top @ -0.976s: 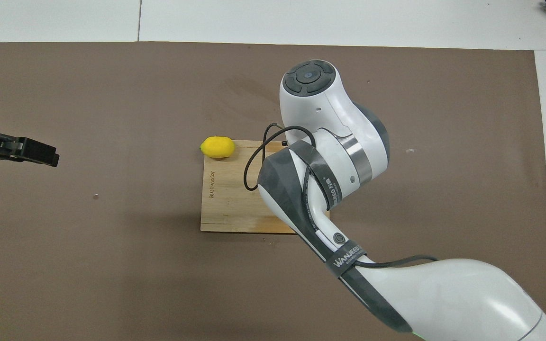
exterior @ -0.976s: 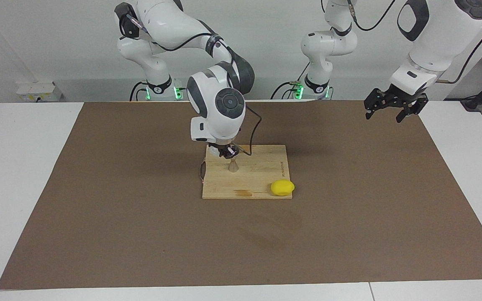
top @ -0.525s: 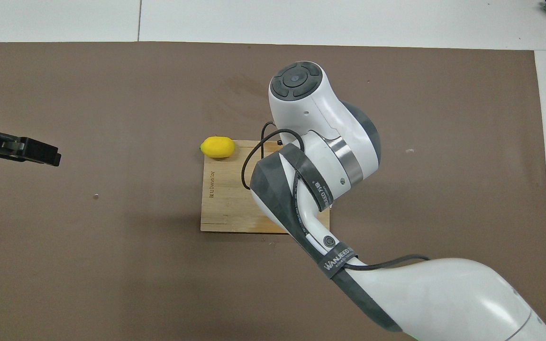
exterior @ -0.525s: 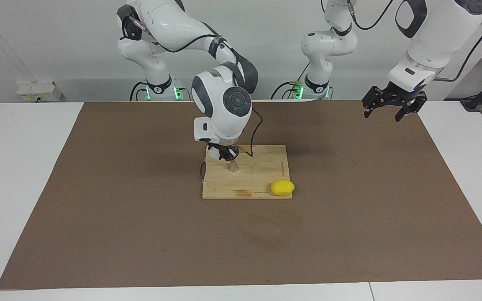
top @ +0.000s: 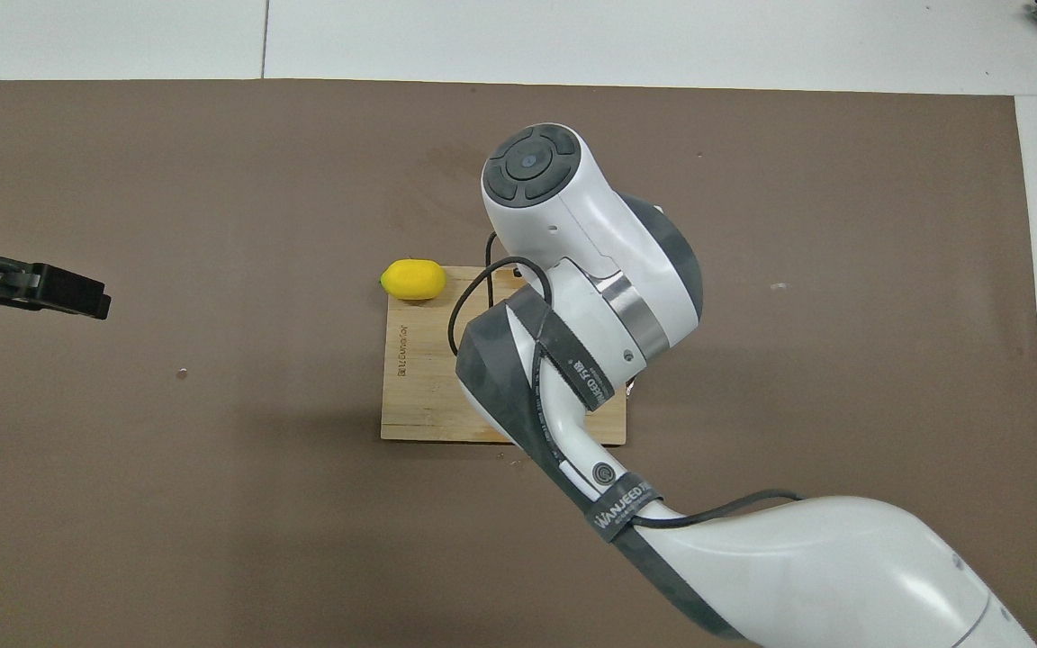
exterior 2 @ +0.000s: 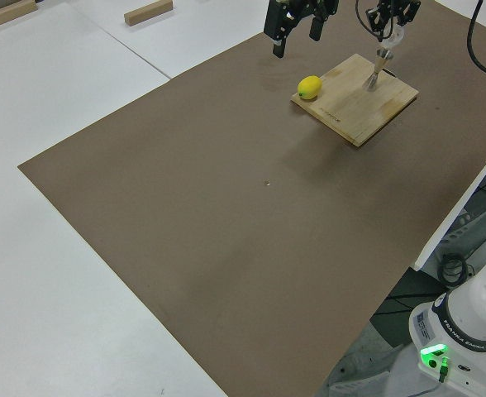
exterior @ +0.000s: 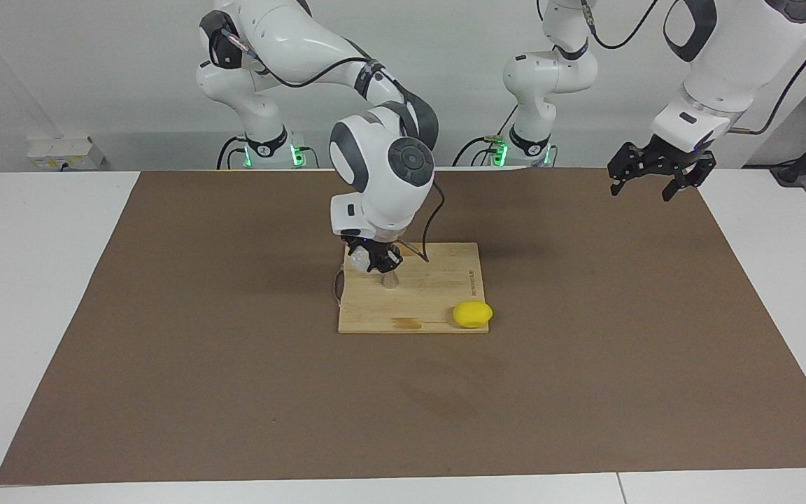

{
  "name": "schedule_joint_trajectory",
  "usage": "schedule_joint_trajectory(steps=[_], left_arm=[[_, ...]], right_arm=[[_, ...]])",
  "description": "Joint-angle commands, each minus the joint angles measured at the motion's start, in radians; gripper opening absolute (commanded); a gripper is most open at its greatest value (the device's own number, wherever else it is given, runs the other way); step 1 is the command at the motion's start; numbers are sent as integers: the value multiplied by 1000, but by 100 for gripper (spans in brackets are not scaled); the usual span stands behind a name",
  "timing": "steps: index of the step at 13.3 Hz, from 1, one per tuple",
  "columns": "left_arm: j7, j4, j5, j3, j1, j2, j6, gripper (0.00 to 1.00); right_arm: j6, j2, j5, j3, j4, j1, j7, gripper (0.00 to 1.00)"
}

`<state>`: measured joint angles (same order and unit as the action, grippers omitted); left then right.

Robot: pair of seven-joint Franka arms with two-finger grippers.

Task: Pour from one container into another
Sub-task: 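Tilt the clear cup over the metal cup with the right gripper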

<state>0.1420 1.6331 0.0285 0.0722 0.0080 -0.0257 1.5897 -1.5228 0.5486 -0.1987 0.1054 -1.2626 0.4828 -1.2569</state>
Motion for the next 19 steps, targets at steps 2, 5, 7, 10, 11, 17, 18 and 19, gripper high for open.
schedule_joint_trajectory(steps=[2,5,7,10,11,17,18,19], left_arm=[[-5,1,-18,-2,0,-13,-20,100],[-5,1,-18,-2,-2,-13,-20,100],[-5,1,-18,-2,0,-13,-20,100],[-5,-1,-18,-2,0,-13,-20,100],[-5,1,-18,-2,0,-13,-20,100],[-5,1,-18,-2,0,-13,-20,100],[-5,1,-18,-2,0,-13,-20,100],[-5,1,-18,-2,0,-13,-20,100]], right_arm=[[-2,19,-70,5,32,23,62,0],[-2,19,-103,5,32,34,73,0],[-11,17,-131,5,32,43,80,0],[-23,16,-169,5,29,60,80,0],[-25,16,-179,8,28,63,85,0],[-28,14,-266,11,6,94,111,0],[-33,14,-275,11,2,102,110,0],[-43,14,-287,11,-3,111,111,0]])
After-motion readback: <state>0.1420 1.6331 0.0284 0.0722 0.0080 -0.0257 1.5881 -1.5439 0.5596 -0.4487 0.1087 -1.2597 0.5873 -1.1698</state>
